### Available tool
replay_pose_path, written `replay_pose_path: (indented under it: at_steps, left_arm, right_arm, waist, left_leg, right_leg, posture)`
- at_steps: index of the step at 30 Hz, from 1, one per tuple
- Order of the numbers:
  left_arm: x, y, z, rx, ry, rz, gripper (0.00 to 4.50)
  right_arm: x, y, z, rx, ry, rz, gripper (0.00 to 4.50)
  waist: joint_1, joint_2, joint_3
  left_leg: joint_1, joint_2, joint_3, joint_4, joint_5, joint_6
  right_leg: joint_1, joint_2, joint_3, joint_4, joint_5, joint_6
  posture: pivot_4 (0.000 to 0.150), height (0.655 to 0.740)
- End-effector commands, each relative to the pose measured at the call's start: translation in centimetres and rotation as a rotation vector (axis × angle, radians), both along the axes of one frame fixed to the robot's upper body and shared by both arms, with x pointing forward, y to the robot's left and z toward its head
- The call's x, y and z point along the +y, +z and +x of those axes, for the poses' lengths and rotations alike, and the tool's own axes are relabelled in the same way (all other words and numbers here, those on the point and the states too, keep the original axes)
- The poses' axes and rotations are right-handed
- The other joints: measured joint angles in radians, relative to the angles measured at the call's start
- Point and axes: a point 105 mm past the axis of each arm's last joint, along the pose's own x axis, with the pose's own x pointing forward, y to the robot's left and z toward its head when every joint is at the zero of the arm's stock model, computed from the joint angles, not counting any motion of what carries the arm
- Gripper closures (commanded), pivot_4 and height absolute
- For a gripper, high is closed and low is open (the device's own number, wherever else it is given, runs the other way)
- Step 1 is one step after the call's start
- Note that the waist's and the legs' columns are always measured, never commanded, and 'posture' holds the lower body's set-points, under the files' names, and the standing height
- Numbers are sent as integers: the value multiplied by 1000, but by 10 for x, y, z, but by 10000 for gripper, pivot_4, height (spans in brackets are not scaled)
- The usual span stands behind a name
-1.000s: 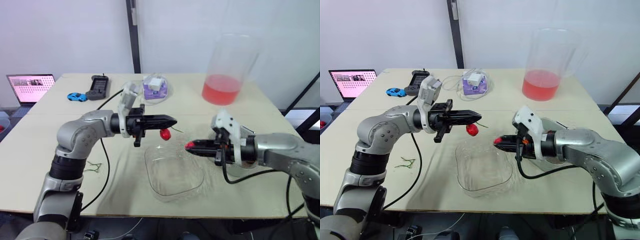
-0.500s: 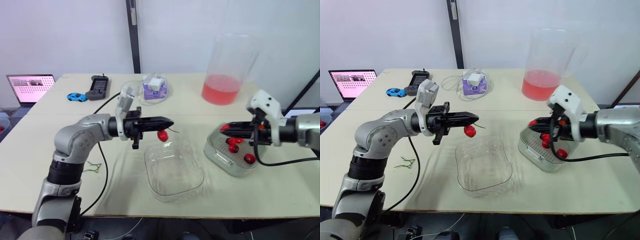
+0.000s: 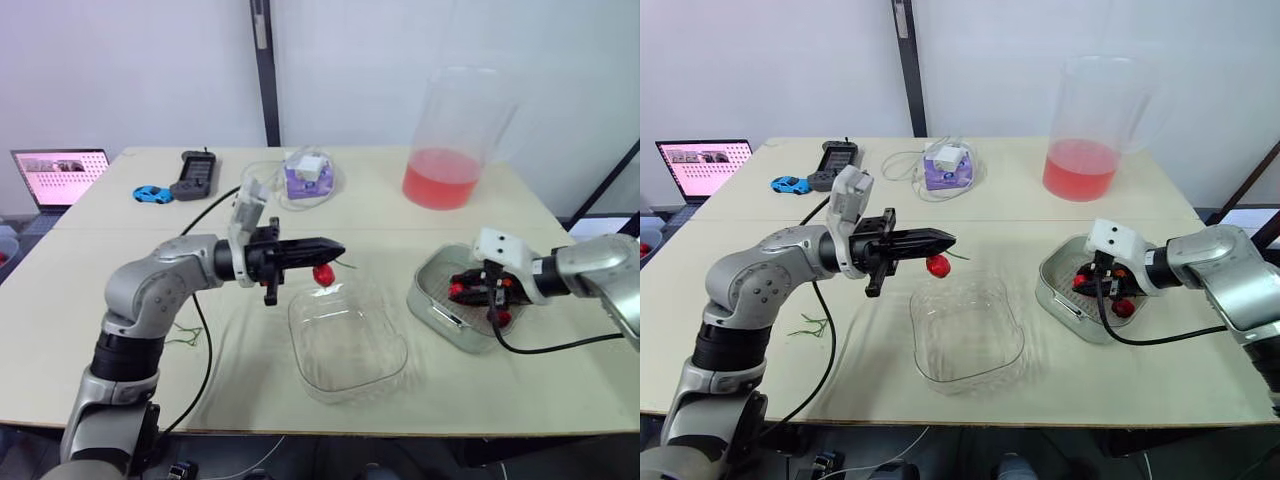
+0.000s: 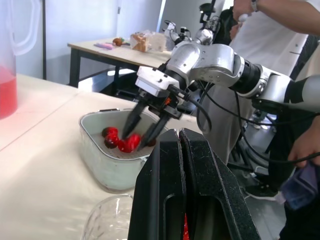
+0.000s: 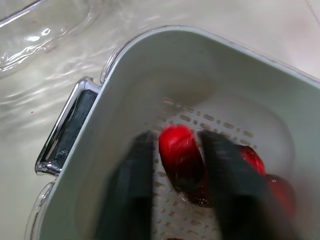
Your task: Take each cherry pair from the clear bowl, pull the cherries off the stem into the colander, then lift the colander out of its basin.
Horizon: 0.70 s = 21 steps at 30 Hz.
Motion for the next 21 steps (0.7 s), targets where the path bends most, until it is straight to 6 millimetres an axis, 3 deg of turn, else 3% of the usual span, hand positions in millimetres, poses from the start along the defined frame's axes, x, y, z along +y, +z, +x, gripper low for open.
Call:
replay_pose_path:
  at_steps: [1, 2, 3, 12, 16, 18, 21]
  left_arm:
    - [5, 9, -6, -50, 2, -23, 45000]
    - [5, 10, -6, -50, 0, -24, 45000]
    - [4, 10, -6, -49, -1, -27, 45000]
    - [5, 13, -5, -47, -18, -39, 45000]
    - [6, 20, -1, -42, -29, -52, 45000]
    - [6, 24, 0, -42, -35, -53, 45000]
    - [-7, 28, -3, -49, -42, -62, 45000]
  right_arm:
    - [0, 28, -2, -69, 11, 4, 6855]
    - [1, 32, -5, -69, 13, 15, 1844]
    - [2, 38, -7, -70, 13, 29, 817]
    - [16, 59, -25, -73, -10, 263, 817]
    - [65, 78, -48, -50, 127, 539, 817]
    - [87, 77, -57, -31, 182, 604, 817]
    - [119, 72, -54, -56, 194, 672, 817]
  waist:
    - [0, 0, 0]
    - [0, 0, 0]
    - [1, 0, 0]
    - [1, 0, 0]
    - [-2, 0, 0]
    - [0, 0, 0]
    - [1, -1, -1]
  left_leg:
    - [0, 0, 0, 0, 0, 0]
    - [0, 0, 0, 0, 0, 0]
    - [0, 0, 0, 0, 0, 0]
    - [0, 0, 0, 0, 0, 0]
    - [0, 0, 0, 0, 0, 0]
    - [0, 0, -1, 0, 0, 0]
    - [0, 0, -1, 0, 0, 0]
  right_leg:
    - [0, 0, 0, 0, 0, 0]
    - [0, 0, 0, 0, 0, 0]
    - [0, 0, 0, 0, 0, 0]
    - [0, 0, 0, 0, 0, 0]
    - [0, 0, 0, 1, 0, 0]
    - [0, 1, 0, 1, 0, 0]
    - [1, 0, -1, 1, 0, 0]
  posture:
    - [1500, 7332]
    - [1500, 7332]
    - [1500, 7332]
    - [1500, 7332]
    - [1500, 7332]
    - [1500, 7332]
    - [1500, 7332]
